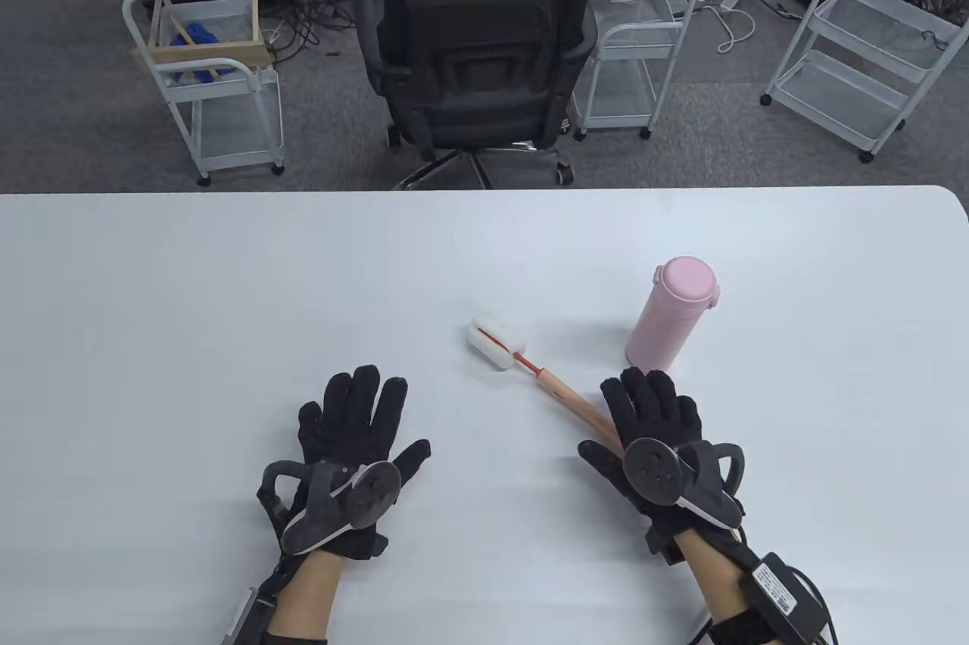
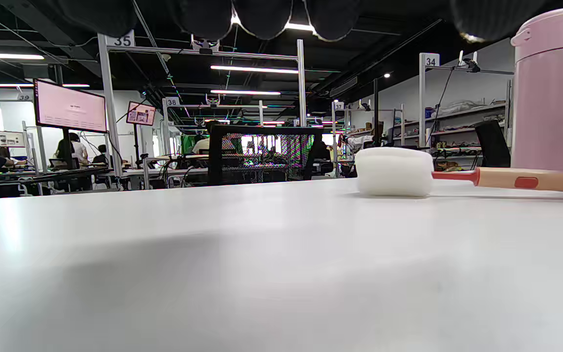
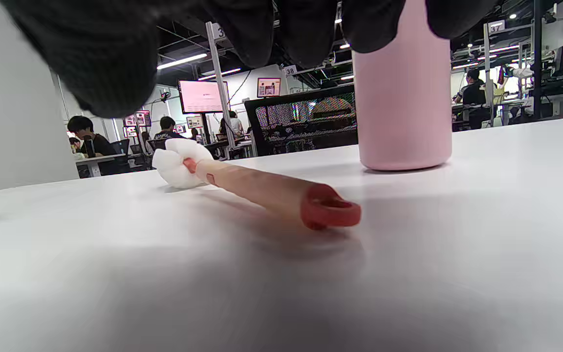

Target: Insert cup brush into the thermos (Clean the thermos with cup brush)

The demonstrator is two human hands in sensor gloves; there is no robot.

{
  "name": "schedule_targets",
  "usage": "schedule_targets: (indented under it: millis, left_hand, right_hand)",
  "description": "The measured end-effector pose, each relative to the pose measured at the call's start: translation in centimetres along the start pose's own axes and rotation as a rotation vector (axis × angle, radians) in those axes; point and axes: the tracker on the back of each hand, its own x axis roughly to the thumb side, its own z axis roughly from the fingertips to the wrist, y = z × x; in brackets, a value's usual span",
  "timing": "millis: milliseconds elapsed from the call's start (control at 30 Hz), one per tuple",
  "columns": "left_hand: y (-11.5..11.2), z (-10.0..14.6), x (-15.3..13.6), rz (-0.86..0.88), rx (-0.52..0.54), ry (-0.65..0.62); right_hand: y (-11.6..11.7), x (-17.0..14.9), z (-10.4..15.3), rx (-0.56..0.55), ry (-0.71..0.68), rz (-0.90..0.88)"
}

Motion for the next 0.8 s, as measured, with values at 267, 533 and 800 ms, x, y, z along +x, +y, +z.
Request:
schedule_targets:
  millis: [267,533,800]
  left_hand:
    - [0.2,0.2,-0.2,0.012,0.009,0.005]
    - [0.2,0.1,-0.2,0.026,-0.006,0.003]
    - [-0.1,0.2,-0.9,0.046,-0.036,0.022]
  right_hand:
    - [-0.2,-0.1,0.1,-0.023,0.006,-0.013]
    - [-0.6,-0.5,0.3,-0.061,0.015,-0.035]
    - [-1.0,-1.9,0.5,-0.101,0.081,-0.072]
